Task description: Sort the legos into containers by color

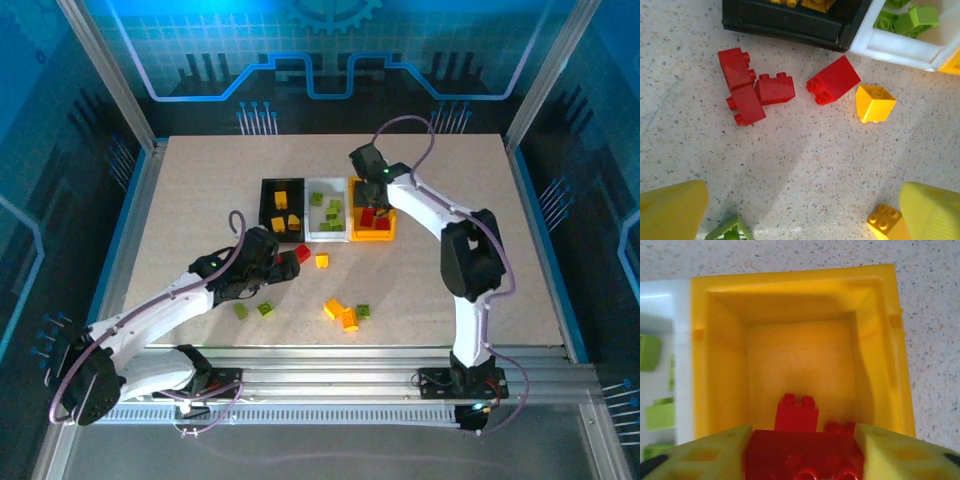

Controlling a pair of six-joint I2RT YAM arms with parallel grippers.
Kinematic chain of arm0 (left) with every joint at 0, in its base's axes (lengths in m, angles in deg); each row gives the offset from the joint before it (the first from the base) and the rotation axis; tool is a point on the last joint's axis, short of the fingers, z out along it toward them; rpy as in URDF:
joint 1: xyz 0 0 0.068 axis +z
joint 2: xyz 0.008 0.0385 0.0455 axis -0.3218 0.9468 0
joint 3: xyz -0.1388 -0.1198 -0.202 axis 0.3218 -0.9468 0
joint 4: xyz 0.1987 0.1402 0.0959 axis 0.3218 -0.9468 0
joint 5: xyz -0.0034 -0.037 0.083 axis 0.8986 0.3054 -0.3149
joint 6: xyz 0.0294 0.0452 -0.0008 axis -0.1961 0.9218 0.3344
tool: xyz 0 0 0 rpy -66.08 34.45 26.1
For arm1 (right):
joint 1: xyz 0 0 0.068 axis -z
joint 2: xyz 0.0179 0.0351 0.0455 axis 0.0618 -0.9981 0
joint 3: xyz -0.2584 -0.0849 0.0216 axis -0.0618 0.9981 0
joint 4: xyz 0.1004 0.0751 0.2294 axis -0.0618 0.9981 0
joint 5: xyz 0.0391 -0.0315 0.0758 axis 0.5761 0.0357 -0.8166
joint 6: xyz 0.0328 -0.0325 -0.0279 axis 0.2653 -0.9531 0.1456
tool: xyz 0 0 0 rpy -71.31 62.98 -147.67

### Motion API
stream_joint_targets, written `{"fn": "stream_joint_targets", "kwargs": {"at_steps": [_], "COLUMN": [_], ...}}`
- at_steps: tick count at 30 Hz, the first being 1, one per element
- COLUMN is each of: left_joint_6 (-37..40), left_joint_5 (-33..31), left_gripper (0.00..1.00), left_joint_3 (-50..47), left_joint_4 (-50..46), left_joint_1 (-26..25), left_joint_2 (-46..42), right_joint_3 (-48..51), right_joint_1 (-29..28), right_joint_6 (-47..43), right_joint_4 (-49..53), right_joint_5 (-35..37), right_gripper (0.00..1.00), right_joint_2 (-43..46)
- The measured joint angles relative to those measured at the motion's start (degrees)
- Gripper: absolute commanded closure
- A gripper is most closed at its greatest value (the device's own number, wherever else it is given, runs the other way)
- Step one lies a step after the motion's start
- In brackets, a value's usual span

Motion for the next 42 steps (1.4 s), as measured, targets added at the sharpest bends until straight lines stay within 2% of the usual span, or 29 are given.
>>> {"fn": "stream_joint_targets", "kwargs": {"at_steps": [3,9,17,22,29,38,42], "left_joint_6": [0.5,2.86,5.16,7.43,9.07,10.54,10.8], "left_joint_5": [1.27,4.22,9.2,10.67,10.14,7.48,6.91], "left_gripper": [0.01,0.01,0.03,0.15,0.15,0.24,0.34], "left_joint_3": [0.0,1.46,7.52,10.23,11.3,14.14,14.82], "left_joint_4": [0.11,0.11,2.54,3.89,3.1,1.95,2.03], "left_joint_1": [-0.15,-2.43,-12.96,-19.28,-20.06,-20.13,-19.54], "left_joint_2": [1.36,5.46,15.65,23.78,27.12,32.72,33.53], "right_joint_3": [-2.03,-1.51,15.98,25.83,31.3,32.13,32.81], "right_joint_1": [0.61,0.63,-2.23,-2.51,-1.29,-0.28,-0.22], "right_joint_6": [-0.39,-0.63,-0.22,0.66,1.4,2.03,2.23], "right_joint_4": [1.25,0.83,-2.56,-3.93,-4.68,-6.14,-6.36], "right_joint_5": [-0.17,-1.31,-2.69,-3.28,-4.17,-4.37,-4.39], "right_gripper": [0.22,0.21,0.22,0.22,0.22,0.22,0.22], "right_joint_2": [-1.27,1.66,19.58,24.9,27.47,29.97,30.38]}}
